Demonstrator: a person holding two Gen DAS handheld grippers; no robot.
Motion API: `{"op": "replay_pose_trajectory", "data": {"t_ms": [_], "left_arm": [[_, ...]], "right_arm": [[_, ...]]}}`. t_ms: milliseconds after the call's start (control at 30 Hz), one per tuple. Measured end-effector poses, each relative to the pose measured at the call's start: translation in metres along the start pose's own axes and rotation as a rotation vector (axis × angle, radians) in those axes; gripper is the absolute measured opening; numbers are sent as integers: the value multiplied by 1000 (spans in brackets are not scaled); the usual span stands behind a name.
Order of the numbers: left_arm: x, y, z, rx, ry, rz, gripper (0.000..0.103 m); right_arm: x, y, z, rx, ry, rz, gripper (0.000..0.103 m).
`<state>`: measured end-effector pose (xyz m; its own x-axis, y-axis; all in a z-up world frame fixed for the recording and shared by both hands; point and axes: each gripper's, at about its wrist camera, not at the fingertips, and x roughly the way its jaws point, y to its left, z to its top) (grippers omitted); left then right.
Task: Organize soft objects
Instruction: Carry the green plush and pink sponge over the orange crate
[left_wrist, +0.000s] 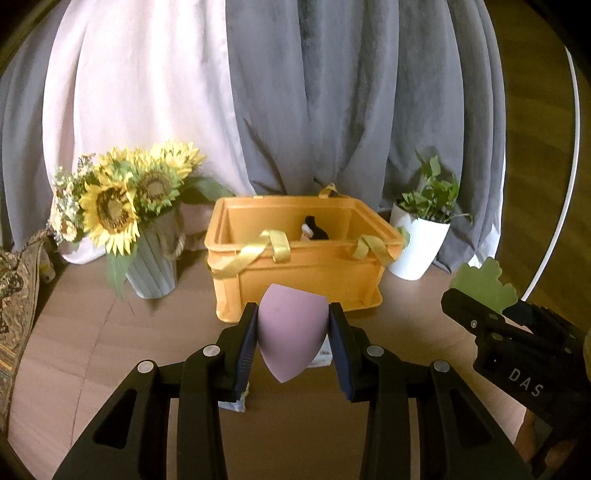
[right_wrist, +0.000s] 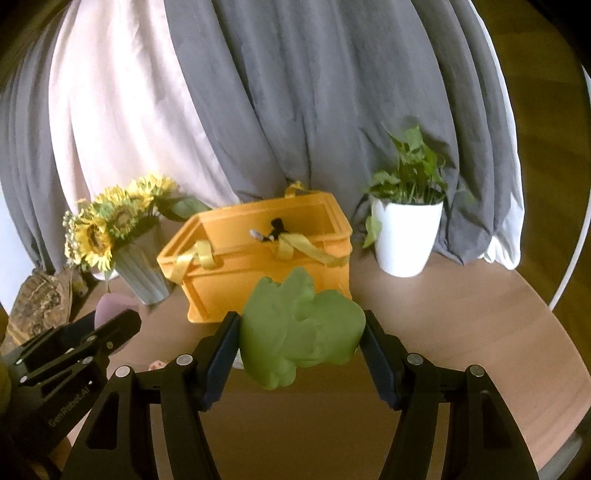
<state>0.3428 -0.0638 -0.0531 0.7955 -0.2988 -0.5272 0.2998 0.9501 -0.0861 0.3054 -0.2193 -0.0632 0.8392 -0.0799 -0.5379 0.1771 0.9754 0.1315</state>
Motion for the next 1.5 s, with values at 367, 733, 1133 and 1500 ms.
{"op": "replay_pose_trajectory", "data": {"t_ms": [367,733,1133,1500], "left_arm": [[-6,13,27,-2,-75,8,37],[-5,23,57,-13,-143,23,37],[15,26,89,-4,-202,24,37],[55,34,116,21,-225,35,37]], "right_arm": [[2,15,22,2,-59,24,65],[5,26,53,-5,-135,43,65],[20,33,86,-36,-198,45,65],[59,31,113,-37,-211,59,65]]}}
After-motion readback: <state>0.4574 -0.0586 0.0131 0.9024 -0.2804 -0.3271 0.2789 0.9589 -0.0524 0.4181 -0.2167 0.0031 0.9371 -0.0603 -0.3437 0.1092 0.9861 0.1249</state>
